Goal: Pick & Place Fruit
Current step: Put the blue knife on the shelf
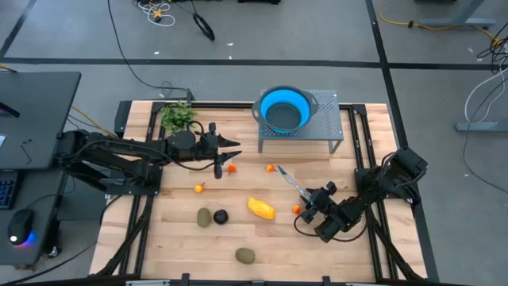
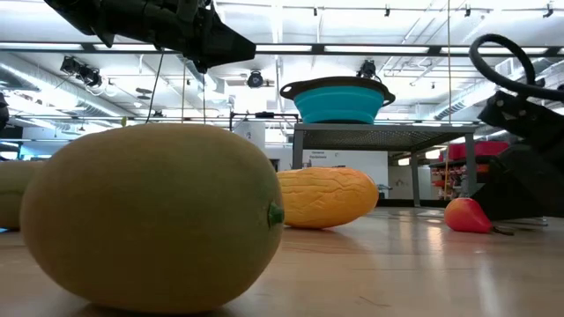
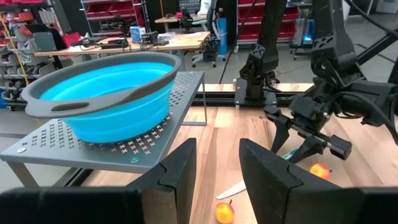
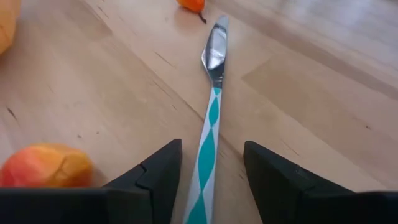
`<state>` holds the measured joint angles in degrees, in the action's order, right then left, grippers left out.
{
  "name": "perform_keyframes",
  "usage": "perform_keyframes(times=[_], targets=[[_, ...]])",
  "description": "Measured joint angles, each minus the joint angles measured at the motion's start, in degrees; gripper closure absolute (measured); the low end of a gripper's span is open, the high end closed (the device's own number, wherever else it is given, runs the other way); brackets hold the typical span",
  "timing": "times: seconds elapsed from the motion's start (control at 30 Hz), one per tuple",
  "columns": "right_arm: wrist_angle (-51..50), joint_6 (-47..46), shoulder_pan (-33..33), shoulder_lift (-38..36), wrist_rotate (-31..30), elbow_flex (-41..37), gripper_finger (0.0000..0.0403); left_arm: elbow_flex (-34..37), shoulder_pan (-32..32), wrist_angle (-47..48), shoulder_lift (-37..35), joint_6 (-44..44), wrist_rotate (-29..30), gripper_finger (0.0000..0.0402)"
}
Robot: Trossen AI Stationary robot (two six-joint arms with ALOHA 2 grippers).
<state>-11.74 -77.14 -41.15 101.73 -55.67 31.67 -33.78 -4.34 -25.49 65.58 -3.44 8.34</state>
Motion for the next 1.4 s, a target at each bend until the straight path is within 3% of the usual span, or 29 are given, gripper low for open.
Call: perform_keyframes(times=[0.27, 0.63, 1.4], targets=[[1.14, 1.52, 0.0, 1.12, -0.85, -0.4, 0.0219, 0.0, 0.0, 0.0, 0.0, 0.0, 0.0, 0.0272], [1.66, 1.79, -0.24, 1.22, 0.15, -0.38, 0.0303, 0.02, 0.0, 0.0, 0.0, 0.02, 0.0, 0.0272], [1.42, 4.67, 0.02, 1.29, 0.54, -0.43, 0.0362, 0.02, 0.0, 0.0, 0.0, -0.42, -0.02, 0.0272]])
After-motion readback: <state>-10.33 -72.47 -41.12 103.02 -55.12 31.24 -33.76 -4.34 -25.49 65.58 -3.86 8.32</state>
